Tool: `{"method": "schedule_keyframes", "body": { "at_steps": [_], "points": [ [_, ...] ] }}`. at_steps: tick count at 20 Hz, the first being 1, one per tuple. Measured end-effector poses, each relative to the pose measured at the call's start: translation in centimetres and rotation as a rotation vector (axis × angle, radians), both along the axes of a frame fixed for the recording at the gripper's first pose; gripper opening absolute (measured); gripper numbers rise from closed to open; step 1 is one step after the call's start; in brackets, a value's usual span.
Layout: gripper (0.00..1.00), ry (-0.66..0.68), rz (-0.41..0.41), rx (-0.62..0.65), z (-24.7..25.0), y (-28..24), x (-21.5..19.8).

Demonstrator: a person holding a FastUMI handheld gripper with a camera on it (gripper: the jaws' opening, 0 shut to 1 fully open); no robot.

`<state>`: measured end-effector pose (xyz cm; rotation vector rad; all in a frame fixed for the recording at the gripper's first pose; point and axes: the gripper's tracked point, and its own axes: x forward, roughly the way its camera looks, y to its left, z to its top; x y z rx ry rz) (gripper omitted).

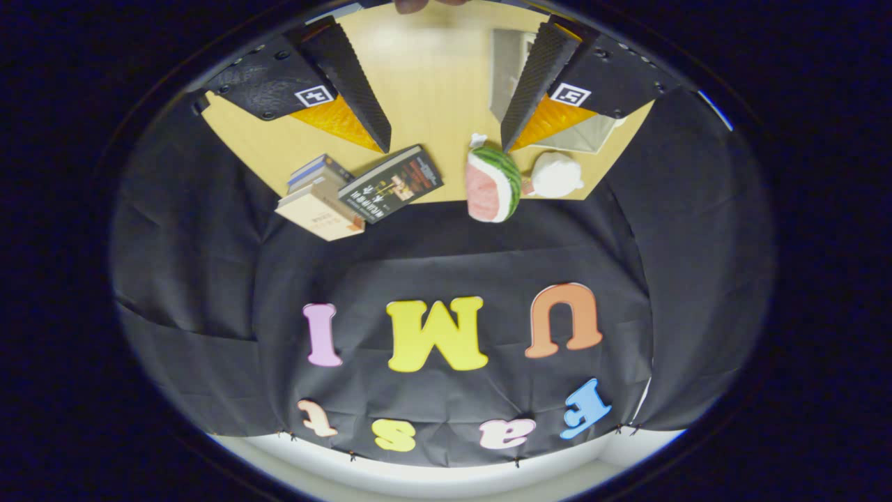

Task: Open the storage box then place both shoes into the box .Put the left shoe in first, then the right shoe, with the right side of both shoes facing outward in a uniform manner.

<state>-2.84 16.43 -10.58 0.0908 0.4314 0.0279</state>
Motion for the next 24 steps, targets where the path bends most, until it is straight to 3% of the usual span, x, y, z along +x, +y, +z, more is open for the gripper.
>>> {"method": "schedule_keyframes", "body": {
  "at_steps": [8,12,16,24],
  "points": [
    [0.96,-0.205,-0.090,-0.004,8.2,-13.6,-2.3],
    [0.96,-0.292,-0.100,-0.032,11.4,-16.9,-3.4],
    [0.96,-0.328,-0.064,-0.023,12.6,-16.5,-5.0],
    [0.96,-0.291,-0.033,0.015,10.1,-13.4,-5.7]
  ]
}}
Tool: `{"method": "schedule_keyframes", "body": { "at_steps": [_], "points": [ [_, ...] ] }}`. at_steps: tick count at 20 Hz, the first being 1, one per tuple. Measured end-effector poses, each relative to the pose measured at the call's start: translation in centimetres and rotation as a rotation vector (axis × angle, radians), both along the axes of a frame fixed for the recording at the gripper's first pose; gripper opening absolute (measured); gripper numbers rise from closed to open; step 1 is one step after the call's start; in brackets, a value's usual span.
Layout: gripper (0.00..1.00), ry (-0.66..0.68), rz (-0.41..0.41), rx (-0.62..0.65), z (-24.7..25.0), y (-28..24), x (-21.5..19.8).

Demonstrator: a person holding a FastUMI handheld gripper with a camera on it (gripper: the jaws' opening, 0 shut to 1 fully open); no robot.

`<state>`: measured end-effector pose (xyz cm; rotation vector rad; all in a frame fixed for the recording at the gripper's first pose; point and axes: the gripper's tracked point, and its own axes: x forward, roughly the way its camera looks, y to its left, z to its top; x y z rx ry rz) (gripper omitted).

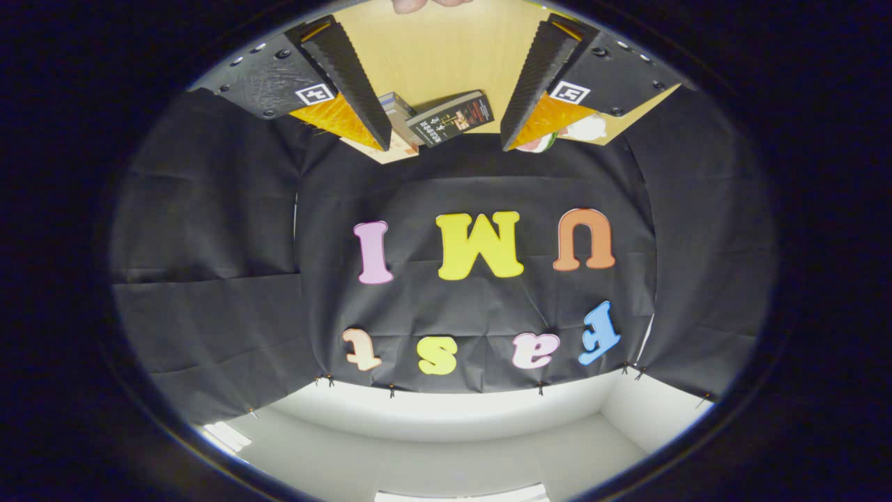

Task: Open the storage box then place both shoes into the box .Put the left shoe in first, then the right shoe, with the right side of both shoes facing outward in a uniform manner.

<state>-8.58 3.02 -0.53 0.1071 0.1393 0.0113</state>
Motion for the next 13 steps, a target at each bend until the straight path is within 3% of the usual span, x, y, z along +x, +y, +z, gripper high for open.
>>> {"method": "schedule_keyframes", "body": {
  "at_steps": [13],
  "points": [
    [0.96,0.026,0.026,0.018,-0.5,3.4,-0.2]
  ]
}}
